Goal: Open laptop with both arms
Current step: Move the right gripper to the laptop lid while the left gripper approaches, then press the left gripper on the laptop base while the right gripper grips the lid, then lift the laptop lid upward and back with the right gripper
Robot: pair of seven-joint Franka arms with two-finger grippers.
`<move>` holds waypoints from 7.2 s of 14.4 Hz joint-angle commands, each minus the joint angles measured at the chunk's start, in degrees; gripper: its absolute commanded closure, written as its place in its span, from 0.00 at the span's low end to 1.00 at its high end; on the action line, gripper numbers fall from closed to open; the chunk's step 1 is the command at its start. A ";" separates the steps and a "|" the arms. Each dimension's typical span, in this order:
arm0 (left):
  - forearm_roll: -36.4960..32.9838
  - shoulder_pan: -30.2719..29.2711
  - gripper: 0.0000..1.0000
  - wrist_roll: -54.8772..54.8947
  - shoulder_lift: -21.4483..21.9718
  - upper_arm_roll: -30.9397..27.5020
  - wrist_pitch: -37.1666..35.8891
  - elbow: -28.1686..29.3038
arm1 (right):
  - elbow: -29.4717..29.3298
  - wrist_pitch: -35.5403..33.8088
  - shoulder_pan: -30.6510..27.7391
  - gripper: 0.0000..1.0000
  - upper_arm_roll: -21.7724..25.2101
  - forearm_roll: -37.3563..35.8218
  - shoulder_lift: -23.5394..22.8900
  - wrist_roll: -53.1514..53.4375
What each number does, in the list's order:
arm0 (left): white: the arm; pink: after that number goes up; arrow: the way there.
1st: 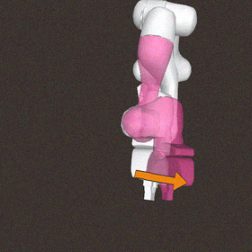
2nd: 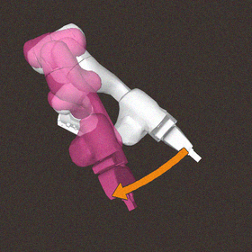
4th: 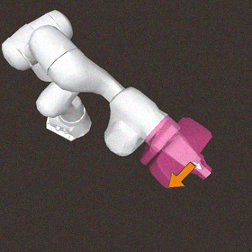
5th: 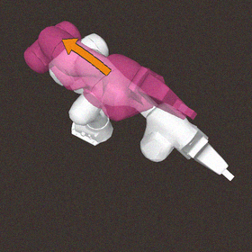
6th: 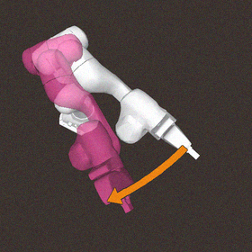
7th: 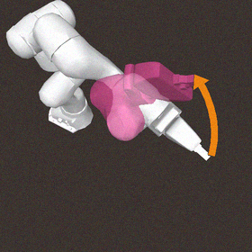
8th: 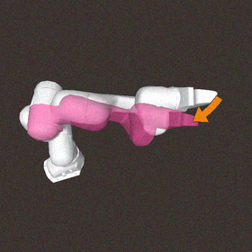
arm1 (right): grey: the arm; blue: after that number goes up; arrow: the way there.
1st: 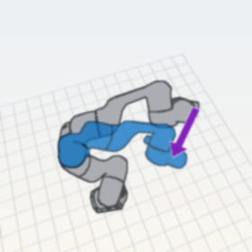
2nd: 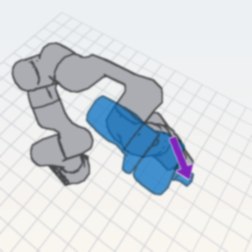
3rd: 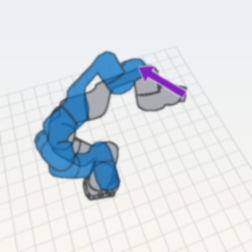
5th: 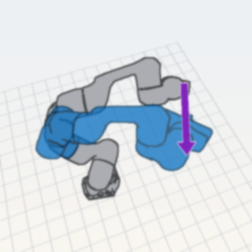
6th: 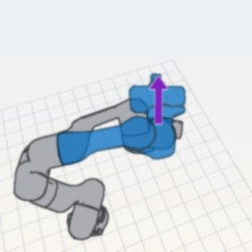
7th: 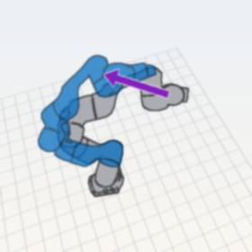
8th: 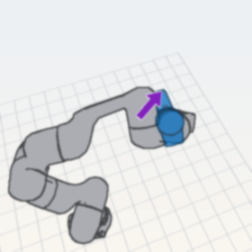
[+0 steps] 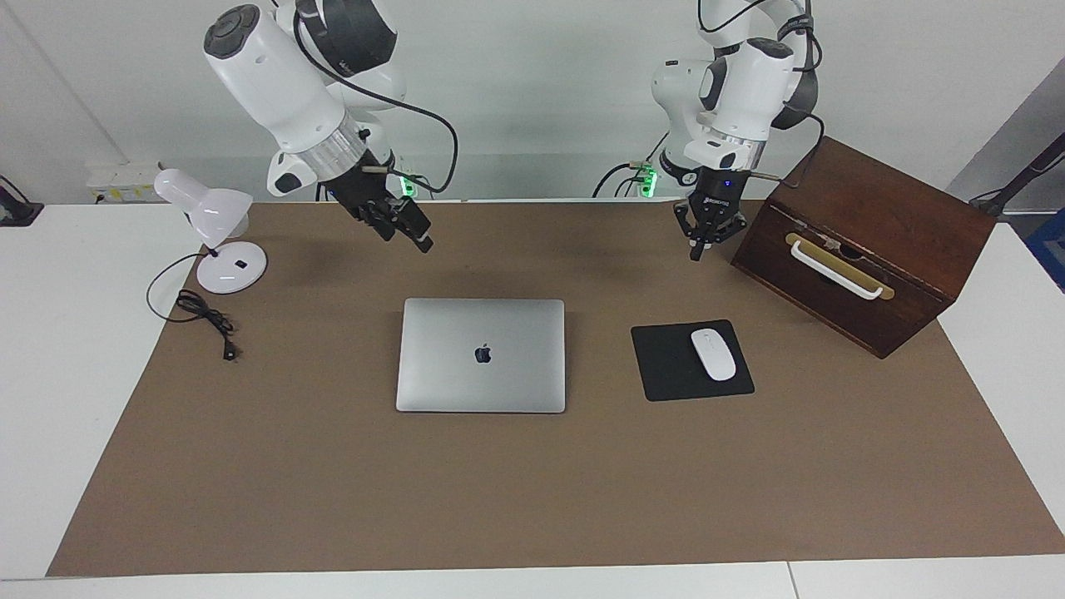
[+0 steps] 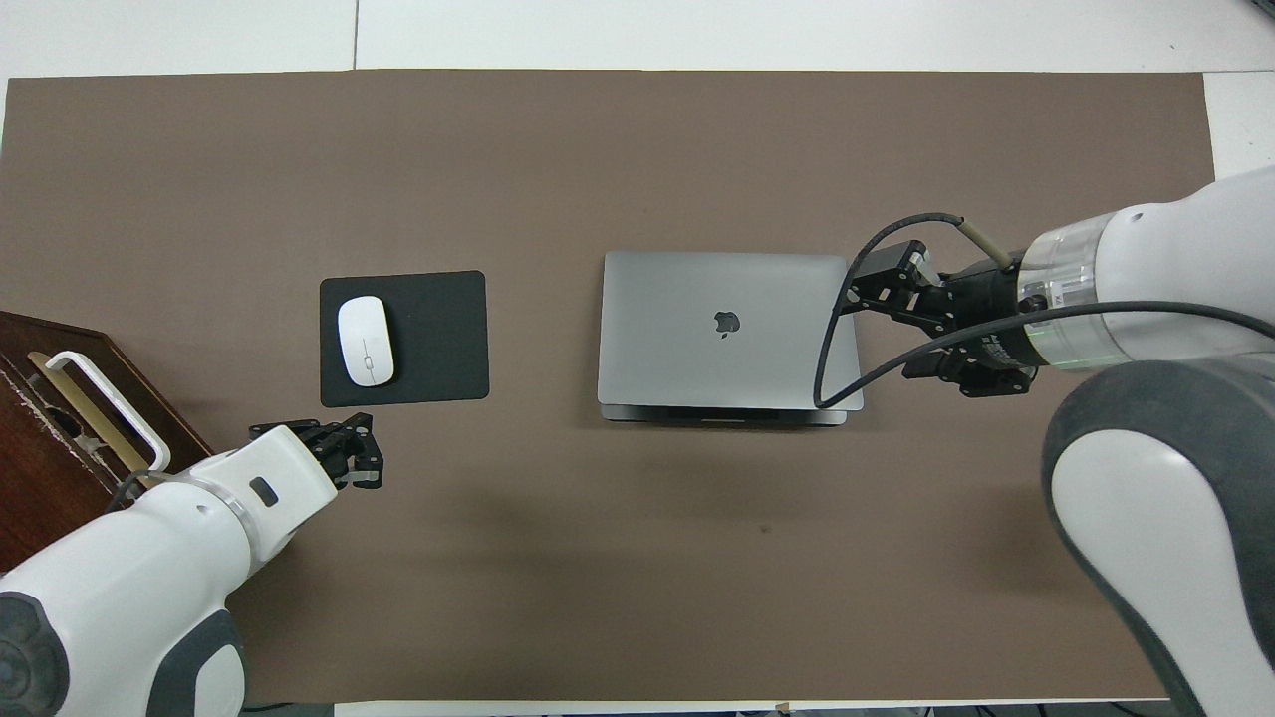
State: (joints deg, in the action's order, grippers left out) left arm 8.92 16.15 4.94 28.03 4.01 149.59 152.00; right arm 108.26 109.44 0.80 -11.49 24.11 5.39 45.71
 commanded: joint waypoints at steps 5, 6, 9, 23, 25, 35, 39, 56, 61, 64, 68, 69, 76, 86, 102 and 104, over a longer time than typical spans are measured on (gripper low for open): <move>1.01 10.03 1.00 -3.26 -5.42 -0.76 23.95 7.95 | 11.61 16.48 5.60 0.07 -0.02 5.95 4.01 17.12; 1.01 12.04 1.00 -5.01 -8.05 -0.76 28.17 8.31 | 13.10 17.64 6.83 0.07 -0.02 5.95 4.01 17.48; 1.01 16.97 1.00 -9.76 -15.09 -0.76 39.35 8.75 | 16.36 22.63 7.11 0.07 -0.02 5.95 4.10 20.02; 2.33 26.48 1.00 -14.70 -30.57 -0.93 51.24 3.40 | 18.74 23.79 7.54 0.00 -0.11 11.05 3.84 24.59; 2.33 26.48 1.00 -14.61 -32.41 -0.93 51.24 1.55 | 19.18 27.73 7.81 0.00 -0.29 10.96 3.05 25.04; 2.07 26.22 1.00 -14.26 -37.78 -1.11 51.24 -4.17 | 26.90 52.07 11.59 0.00 -2.31 10.96 -0.02 30.75; 2.07 25.43 1.00 -13.91 -38.84 -1.11 51.24 -5.66 | 30.16 59.65 13.00 0.00 -3.62 11.05 -2.75 30.75; 1.45 24.99 1.00 -11.37 -45.43 -1.99 51.24 -11.03 | 33.07 61.59 12.47 0.00 -5.03 11.14 -5.30 28.91; 1.19 24.72 1.00 -10.48 -45.60 -2.08 51.24 -11.03 | 32.98 61.85 12.64 0.00 -5.12 11.14 -6.26 28.82; 1.19 24.72 1.00 -10.13 -45.69 -2.08 51.24 -11.03 | 32.98 63.00 12.64 0.00 -5.12 11.14 -6.80 28.64; 1.19 24.81 1.00 -9.95 -45.87 -2.08 51.24 -11.03 | 31.75 63.00 12.12 0.00 -5.12 11.14 -7.67 26.54; 1.28 24.81 1.00 -9.95 -46.13 -2.08 51.24 -11.03 | 31.49 63.00 12.12 0.00 -5.12 11.14 -7.76 25.93; 1.19 24.90 1.00 -9.86 -46.22 -2.08 51.24 -11.11 | 28.68 63.44 11.94 0.00 -5.03 11.14 -10.05 24.61; 1.28 24.99 1.00 -9.78 -46.40 -2.08 51.24 -11.20 | 21.91 62.91 10.45 0.00 -4.86 11.14 -11.90 23.11; 1.19 25.07 1.00 -9.78 -46.48 -2.08 51.24 -11.29 | 11.89 62.56 6.93 0.00 -4.59 10.96 -15.50 18.80; 1.19 25.16 1.00 -9.78 -46.48 -2.08 51.24 -11.29 | 10.75 62.56 6.84 0.00 -4.59 10.96 -15.85 18.71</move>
State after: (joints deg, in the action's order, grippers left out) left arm 9.95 41.01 -5.79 -15.94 2.20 199.76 142.01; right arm 121.65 171.28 8.51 -15.52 33.82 -8.68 67.01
